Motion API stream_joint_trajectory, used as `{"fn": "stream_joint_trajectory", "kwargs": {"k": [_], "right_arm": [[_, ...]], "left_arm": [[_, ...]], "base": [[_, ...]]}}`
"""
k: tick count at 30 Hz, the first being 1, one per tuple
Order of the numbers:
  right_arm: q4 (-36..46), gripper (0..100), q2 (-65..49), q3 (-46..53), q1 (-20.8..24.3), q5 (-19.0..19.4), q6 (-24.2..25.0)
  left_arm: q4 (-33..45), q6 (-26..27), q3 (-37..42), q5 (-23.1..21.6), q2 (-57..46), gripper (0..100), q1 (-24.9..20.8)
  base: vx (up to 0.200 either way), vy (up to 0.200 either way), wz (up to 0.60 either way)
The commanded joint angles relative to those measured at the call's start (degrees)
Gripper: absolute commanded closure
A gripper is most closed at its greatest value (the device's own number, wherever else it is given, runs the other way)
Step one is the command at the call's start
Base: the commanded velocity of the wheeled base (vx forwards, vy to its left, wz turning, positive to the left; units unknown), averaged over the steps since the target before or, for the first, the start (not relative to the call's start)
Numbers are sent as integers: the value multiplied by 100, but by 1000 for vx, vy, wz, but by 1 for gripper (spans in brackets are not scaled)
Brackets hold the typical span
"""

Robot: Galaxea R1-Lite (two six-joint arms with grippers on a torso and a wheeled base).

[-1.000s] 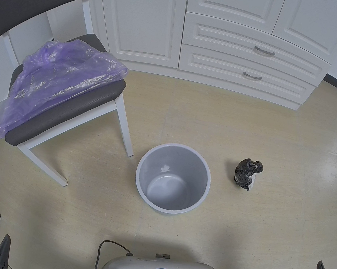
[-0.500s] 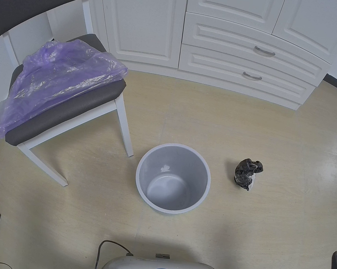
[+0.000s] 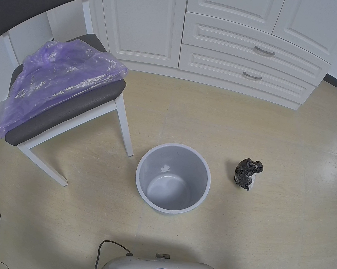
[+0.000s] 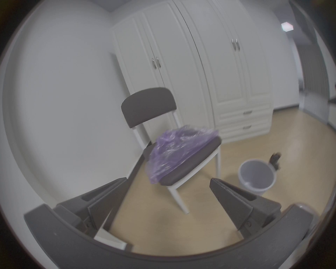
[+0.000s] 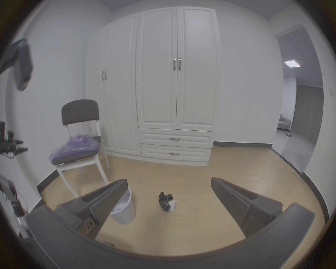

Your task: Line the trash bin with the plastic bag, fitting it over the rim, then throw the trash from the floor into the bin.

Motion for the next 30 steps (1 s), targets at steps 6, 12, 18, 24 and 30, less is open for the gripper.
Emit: {"fn": "stream_joint_trajectory", "kwargs": {"k": [6, 12, 18, 24, 30], "right_arm": [[-1410, 0, 2624, -1243, 79, -743, 1073], [-1515, 0, 3037, -1339, 150, -804, 1521], [-1507, 0, 2940, -1339, 88, -769, 1539], [-1507, 0, 2932, -1322, 88, -760, 1521], [-1515, 0, 2958, -1322, 97, -743, 1530]], "left_arm": [[29, 1788, -617, 968, 2445, 0, 1211], [-490, 2104, -644, 915, 3675, 0, 1888], [-1254, 2166, -644, -368, 4493, 0, 2450], [-1799, 2192, -846, -1308, 5319, 0, 2758], [-2494, 2201, -1057, -1317, 5899, 0, 2767]], "base": [[0, 0, 0], [0, 0, 0], [0, 0, 0], [0, 0, 0], [0, 0, 0]]}}
